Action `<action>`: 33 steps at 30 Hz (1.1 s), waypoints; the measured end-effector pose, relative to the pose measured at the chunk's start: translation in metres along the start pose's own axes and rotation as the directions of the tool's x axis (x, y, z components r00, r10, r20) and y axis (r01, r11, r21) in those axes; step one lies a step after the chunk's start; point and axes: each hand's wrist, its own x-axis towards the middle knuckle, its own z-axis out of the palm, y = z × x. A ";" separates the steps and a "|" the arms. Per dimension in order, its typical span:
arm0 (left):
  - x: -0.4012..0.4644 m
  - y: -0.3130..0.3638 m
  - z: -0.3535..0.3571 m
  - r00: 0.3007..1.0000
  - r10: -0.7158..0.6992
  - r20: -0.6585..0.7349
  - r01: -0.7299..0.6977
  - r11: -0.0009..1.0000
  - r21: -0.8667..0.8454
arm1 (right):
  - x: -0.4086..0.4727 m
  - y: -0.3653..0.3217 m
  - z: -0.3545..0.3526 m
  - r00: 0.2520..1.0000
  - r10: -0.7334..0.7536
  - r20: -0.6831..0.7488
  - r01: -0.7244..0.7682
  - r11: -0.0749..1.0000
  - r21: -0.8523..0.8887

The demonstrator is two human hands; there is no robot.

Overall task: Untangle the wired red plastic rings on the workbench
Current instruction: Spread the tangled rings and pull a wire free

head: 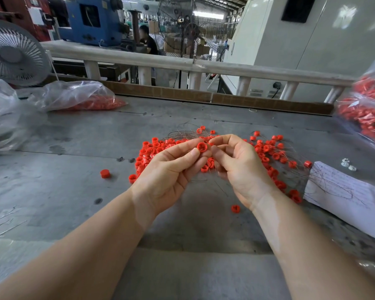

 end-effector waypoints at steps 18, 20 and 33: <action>-0.005 0.002 0.004 0.992 -0.047 0.115 0.044 0.999 0.031 | -0.004 0.004 0.009 0.991 -0.048 0.125 0.058 0.996 -0.074; -0.005 0.002 0.004 0.993 -0.043 0.114 0.039 0.999 0.034 | -0.004 0.006 0.009 0.991 -0.052 0.124 0.064 0.994 -0.093; 0.002 0.001 -0.003 0.994 0.102 -0.033 -0.102 0.995 -0.011 | -0.001 0.008 0.005 0.999 -0.049 -0.020 0.046 0.990 -0.135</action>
